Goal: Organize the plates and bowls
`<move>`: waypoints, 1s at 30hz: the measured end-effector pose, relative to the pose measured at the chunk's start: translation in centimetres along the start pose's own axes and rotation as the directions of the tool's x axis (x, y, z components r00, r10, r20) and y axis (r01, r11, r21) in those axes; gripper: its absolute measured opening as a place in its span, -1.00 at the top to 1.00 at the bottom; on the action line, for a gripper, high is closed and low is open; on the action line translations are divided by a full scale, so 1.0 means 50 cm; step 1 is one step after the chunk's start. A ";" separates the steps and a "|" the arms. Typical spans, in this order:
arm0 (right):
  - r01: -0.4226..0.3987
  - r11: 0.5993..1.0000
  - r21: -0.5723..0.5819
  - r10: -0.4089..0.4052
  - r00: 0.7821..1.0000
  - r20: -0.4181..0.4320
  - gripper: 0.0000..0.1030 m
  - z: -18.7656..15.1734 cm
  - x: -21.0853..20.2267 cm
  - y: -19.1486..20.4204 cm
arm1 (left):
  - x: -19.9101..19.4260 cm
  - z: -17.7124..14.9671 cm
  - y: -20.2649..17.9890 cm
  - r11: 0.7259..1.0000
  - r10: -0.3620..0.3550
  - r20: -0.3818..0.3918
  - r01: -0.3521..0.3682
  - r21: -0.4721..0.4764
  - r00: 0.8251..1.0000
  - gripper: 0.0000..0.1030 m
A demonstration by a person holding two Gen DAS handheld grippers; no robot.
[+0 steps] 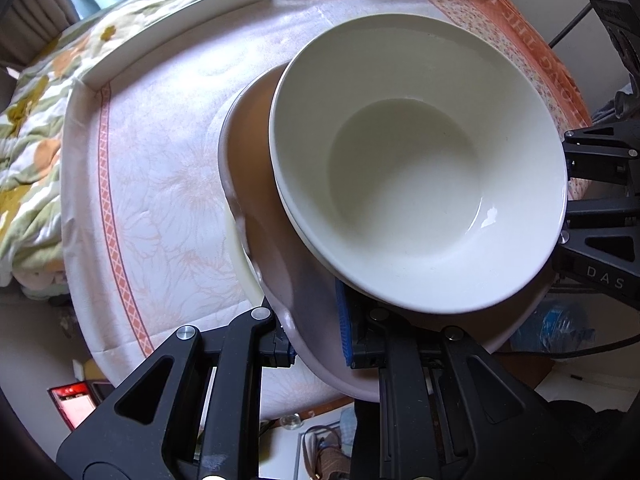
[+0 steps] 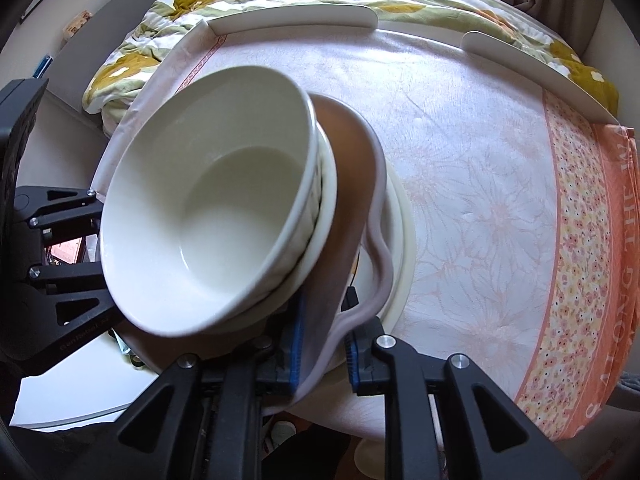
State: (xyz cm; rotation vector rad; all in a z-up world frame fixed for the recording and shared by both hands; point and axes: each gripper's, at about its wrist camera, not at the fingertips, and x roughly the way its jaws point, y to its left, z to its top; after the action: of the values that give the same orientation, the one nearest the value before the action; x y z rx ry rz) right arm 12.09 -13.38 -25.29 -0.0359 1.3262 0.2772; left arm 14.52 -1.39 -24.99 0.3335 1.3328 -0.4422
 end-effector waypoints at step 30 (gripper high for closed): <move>0.027 0.994 0.105 -0.050 0.973 0.223 0.65 -0.085 -0.224 0.026 | -0.291 -0.103 -0.008 0.997 -0.037 0.268 0.054 -0.056 0.963 0.59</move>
State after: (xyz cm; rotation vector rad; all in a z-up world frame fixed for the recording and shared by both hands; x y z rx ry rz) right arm 5.37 -14.93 -15.39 0.0539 1.1104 0.1748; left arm 7.39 2.44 -11.85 0.1833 1.0898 -0.4653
